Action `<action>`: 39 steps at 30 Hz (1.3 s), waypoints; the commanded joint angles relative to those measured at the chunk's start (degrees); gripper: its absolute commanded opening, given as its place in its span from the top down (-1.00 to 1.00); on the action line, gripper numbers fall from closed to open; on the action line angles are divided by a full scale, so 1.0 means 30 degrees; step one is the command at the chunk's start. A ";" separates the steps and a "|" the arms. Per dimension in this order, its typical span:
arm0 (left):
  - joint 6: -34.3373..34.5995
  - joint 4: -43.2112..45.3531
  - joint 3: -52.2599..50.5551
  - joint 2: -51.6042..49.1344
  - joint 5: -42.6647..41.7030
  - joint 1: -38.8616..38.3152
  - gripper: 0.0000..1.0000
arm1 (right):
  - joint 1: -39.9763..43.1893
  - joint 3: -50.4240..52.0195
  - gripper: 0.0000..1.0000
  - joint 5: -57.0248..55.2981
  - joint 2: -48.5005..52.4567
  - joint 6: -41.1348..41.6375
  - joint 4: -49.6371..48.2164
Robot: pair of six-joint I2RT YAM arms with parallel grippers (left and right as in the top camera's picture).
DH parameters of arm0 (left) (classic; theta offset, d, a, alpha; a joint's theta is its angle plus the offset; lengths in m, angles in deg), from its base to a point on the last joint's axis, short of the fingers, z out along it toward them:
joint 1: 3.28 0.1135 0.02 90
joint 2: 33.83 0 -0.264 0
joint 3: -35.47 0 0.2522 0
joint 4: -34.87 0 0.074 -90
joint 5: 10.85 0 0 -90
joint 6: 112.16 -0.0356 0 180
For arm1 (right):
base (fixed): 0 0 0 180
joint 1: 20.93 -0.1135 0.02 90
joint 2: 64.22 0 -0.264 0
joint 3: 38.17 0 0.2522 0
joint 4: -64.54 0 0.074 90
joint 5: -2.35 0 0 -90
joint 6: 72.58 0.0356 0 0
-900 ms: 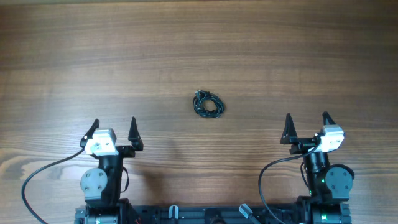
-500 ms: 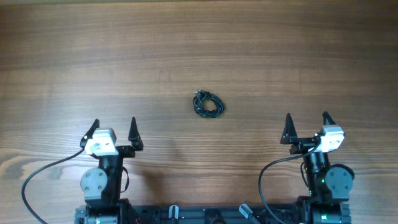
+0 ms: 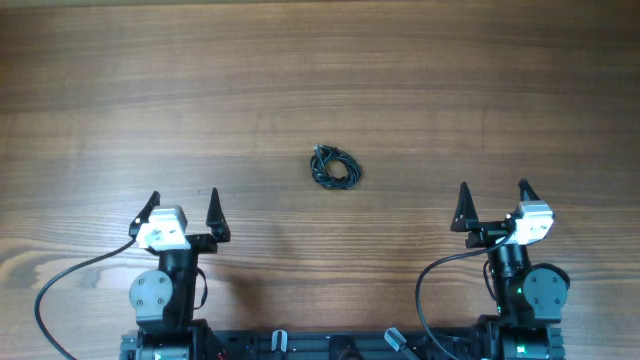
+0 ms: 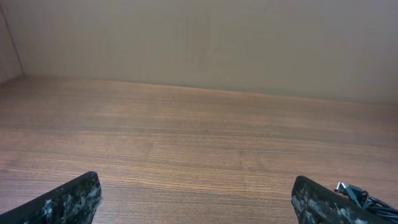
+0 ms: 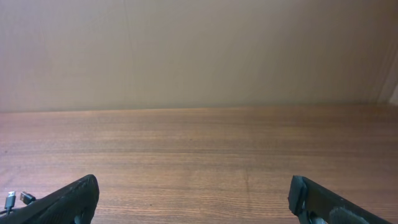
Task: Untangle cables
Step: 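Reach the left gripper to the black cable bundle and grasp it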
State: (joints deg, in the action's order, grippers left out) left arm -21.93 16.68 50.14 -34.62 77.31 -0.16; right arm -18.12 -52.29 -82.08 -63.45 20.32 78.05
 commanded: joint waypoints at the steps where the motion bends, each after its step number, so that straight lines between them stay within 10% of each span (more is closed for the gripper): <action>1: -0.0306 0.0080 -0.0189 -0.0007 -0.0233 -0.0036 -1.00 | -0.0087 0.0022 -0.99 0.0291 -0.0066 -0.0175 -0.0044; 21: 0.2659 0.5187 0.0714 -0.0350 -0.3570 -0.0058 -1.00 | -0.0087 0.0022 -0.99 0.0291 -0.0066 -0.0182 -0.0044; 34: 0.5056 -0.9224 1.8170 -1.6349 -0.3599 -0.1843 -1.00 | -0.0087 0.0022 -0.99 0.0291 -0.0066 -0.0175 -0.0044; 39: 0.6732 -0.8000 1.9555 -2.0531 -0.5843 -0.6382 -1.00 | -0.0087 0.0022 -1.00 0.0291 -0.0066 -0.0182 -0.0044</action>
State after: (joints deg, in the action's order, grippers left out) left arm -5.82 -9.59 107.76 -91.56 65.53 -13.56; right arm -18.12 -52.29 -82.02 -63.43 20.32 78.07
